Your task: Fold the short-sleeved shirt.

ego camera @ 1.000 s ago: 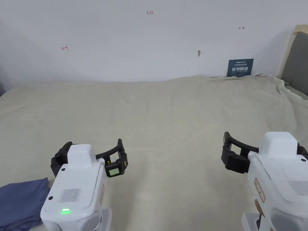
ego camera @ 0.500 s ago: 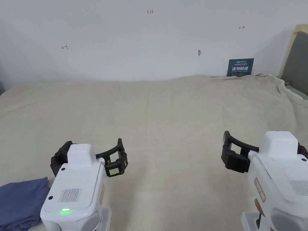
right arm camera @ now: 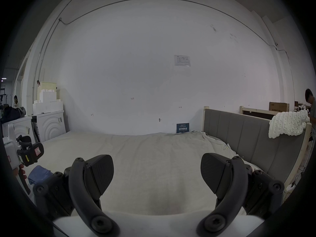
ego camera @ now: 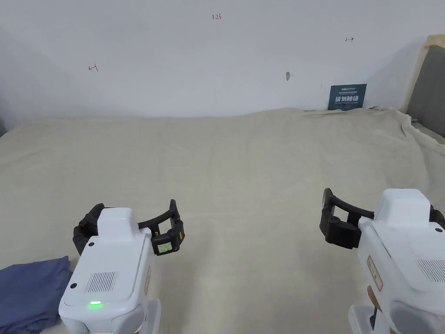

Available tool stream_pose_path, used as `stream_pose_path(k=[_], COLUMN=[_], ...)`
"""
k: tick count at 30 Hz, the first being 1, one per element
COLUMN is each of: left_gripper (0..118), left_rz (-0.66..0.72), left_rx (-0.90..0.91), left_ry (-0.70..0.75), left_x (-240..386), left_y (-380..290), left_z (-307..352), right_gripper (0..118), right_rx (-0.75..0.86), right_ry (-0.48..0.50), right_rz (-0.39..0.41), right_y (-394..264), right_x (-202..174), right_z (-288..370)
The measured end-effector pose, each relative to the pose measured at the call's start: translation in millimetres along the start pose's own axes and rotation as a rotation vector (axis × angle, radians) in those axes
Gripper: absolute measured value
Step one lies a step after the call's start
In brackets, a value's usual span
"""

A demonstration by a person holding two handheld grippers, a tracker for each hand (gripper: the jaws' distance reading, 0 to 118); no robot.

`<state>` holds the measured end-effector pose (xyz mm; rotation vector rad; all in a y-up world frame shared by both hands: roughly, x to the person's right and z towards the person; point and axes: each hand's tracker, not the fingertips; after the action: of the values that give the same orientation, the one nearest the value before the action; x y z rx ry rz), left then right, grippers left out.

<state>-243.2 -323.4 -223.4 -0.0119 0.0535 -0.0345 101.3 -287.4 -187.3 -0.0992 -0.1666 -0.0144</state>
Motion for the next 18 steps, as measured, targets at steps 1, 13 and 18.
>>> stream_pose_path(k=[1,13,18], left_gripper=[118,118,118], left_rz=[0.0,-0.009,-0.008], left_rx=[0.001,0.002,0.002], left_ry=[-0.001,-0.001,-0.001], left_x=[0.1,0.4,0.2], left_y=[0.1,1.2,0.6], left_z=[0.3,-0.2,-0.3], right_gripper=[104,104,104], right_rx=[0.001,-0.002,-0.001], right_ry=[0.001,0.0,-0.004], right_rz=[0.0,0.003,0.007], right_y=[-0.1,-0.5,0.4], right_x=[0.1,0.2,0.2], right_z=[0.0,-0.9,-0.5])
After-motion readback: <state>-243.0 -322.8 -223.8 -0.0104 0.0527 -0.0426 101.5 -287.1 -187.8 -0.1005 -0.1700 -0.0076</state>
